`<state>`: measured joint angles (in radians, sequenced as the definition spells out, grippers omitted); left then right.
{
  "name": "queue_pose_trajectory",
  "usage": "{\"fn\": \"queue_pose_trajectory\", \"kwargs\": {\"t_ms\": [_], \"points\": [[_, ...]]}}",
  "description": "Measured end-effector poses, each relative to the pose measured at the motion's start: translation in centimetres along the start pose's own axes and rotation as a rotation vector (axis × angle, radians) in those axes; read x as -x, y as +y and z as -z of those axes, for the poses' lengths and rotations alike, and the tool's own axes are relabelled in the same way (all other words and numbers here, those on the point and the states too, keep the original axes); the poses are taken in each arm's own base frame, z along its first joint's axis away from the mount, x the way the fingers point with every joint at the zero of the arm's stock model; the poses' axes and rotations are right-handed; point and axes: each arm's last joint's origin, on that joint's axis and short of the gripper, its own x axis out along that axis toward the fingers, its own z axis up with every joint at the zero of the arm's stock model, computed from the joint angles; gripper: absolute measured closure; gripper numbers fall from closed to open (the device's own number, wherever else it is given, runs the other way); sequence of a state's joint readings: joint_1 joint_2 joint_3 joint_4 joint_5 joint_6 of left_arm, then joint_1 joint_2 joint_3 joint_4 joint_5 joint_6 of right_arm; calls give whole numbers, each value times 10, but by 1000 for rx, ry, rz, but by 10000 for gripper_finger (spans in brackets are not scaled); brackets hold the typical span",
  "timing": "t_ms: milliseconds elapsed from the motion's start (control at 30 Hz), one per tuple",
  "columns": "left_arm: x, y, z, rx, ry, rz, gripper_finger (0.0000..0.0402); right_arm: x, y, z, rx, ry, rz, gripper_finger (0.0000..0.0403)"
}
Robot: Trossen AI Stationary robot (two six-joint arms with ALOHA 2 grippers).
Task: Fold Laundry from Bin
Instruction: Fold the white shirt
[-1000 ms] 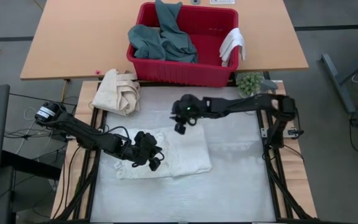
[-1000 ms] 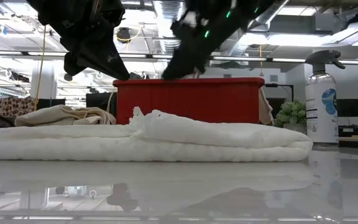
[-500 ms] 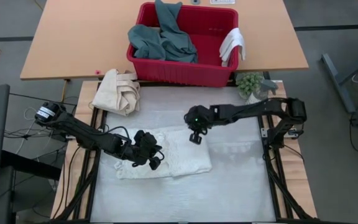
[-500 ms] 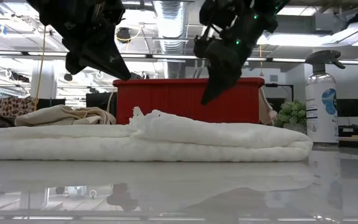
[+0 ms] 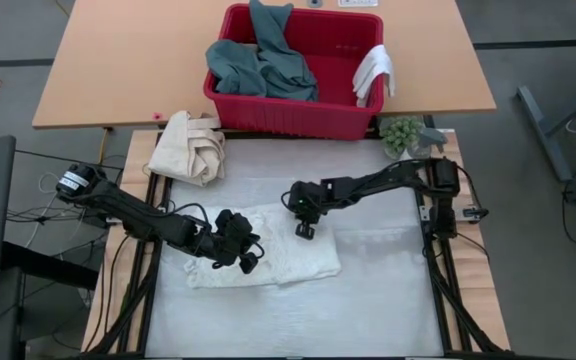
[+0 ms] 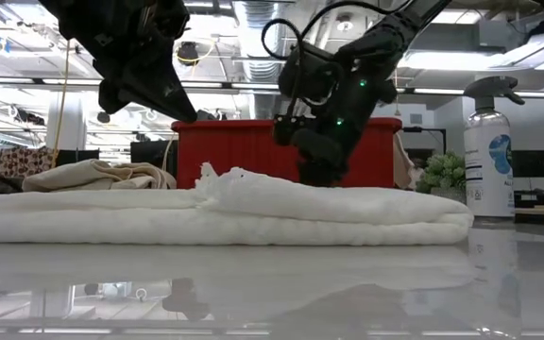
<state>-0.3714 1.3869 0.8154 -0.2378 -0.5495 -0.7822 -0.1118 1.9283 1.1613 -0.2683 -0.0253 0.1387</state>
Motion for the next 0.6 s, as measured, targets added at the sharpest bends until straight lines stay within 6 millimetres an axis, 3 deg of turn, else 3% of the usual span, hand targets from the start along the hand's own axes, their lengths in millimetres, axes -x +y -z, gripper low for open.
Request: {"fn": "queue_pose_trajectory", "kwargs": {"t_ms": [133, 233, 467, 600], "points": [[0, 0, 0, 0, 0, 0, 402, 2, -1, -8, 9, -14, -12, 388], [0, 0, 0, 2, -6, -2, 401, 15, -6, -17, 0, -49, 17, 388], [-1, -5, -5, 70, -44, 47, 401, 63, -19, -33, -84, -138, 45, 373], [-11, -10, -10, 143, -74, 102, 401, 111, -18, -29, -255, -128, 32, 344]]}}
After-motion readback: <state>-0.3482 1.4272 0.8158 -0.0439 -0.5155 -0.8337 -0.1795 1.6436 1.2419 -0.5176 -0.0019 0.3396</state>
